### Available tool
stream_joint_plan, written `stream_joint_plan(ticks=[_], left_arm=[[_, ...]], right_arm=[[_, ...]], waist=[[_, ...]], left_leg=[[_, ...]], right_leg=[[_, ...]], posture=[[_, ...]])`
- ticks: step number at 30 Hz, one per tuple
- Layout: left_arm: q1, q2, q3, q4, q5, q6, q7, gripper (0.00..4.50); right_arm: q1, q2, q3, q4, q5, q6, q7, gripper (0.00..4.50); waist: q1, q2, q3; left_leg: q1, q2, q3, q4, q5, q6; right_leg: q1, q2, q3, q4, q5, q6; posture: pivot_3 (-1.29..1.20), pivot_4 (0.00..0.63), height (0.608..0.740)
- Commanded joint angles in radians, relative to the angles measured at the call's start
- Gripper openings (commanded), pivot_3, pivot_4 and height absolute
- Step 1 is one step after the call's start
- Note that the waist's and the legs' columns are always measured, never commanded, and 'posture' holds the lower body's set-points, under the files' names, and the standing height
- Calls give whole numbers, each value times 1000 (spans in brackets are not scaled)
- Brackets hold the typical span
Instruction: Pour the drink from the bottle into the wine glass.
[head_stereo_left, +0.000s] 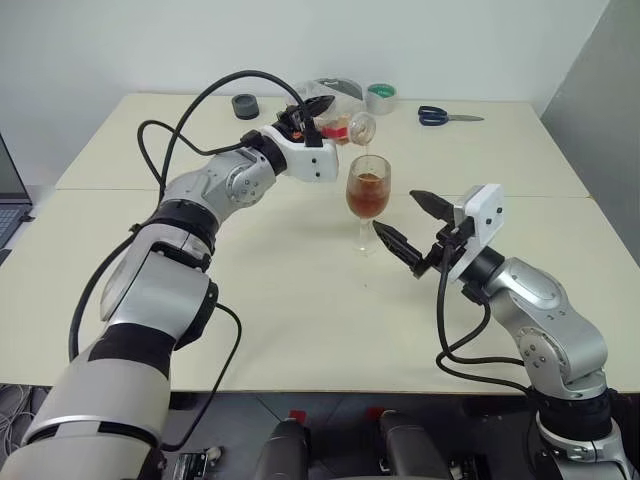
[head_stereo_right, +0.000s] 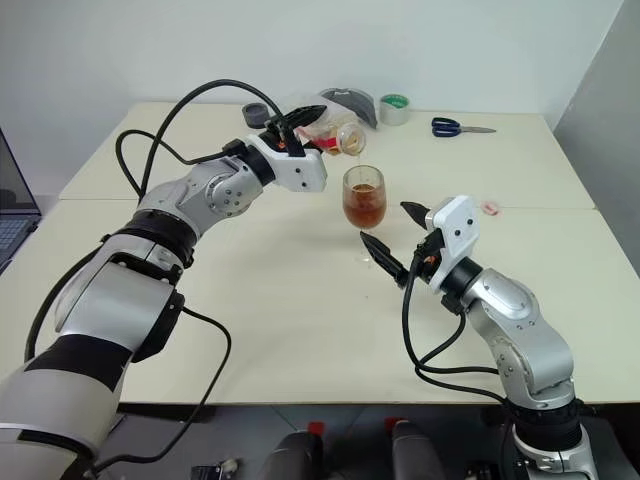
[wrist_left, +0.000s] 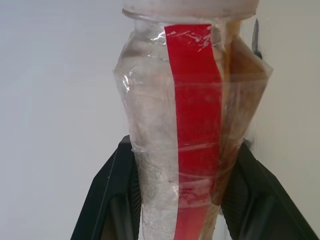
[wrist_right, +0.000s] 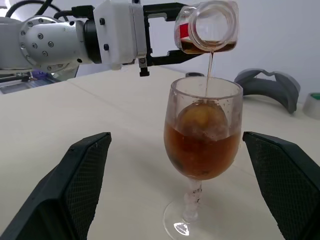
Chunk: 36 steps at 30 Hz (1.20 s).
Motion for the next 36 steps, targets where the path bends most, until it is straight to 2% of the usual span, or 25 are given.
stream_joint_plan(ticks=[1,6,10,14,19,25,36], left_arm=[[19,-25,109,-65,-158,34,-125,1692],[106,-66,242,-184,-364,176,-308,1692],[224,-77,353,-375,-525,403,-401,1692],[399,-57,457,-619,-650,673,-431,1691],[579,-40,543,-847,-720,892,-399,1691],[733,-44,619,-961,-761,965,-357,1691],[803,-59,688,-869,-826,933,-367,1691]], right_arm=[[-10,3,-7,-19,-6,-39,5,4500],[-9,-2,-5,-28,8,-32,26,4500],[-13,-19,8,-46,26,2,48,4500],[-41,-60,62,-80,72,88,100,4500],[-75,-78,107,-96,113,161,133,4500],[-143,-60,183,-21,68,132,163,4500],[-200,1,241,57,30,70,211,4500]], waist=[[0,0,0],[-5,0,0],[-18,0,0],[-33,0,0],[-43,0,0],[-37,0,-1],[-22,-1,-2]], left_leg=[[0,0,0,0,0,0],[0,0,0,1,0,0],[1,0,0,2,0,0],[2,1,-1,2,0,0],[2,2,-2,3,0,0],[1,1,-3,9,0,0],[0,1,-2,11,-1,1]], right_leg=[[0,0,0,0,0,0],[0,0,0,1,0,0],[0,0,1,4,0,0],[0,0,1,6,0,0],[0,0,1,6,0,-1],[1,0,0,7,0,0],[1,-1,0,7,0,-1]], posture=[[0,150,740],[0,150,740],[0,150,740],[0,150,740],[0,150,740],[0,150,740],[0,150,740]])
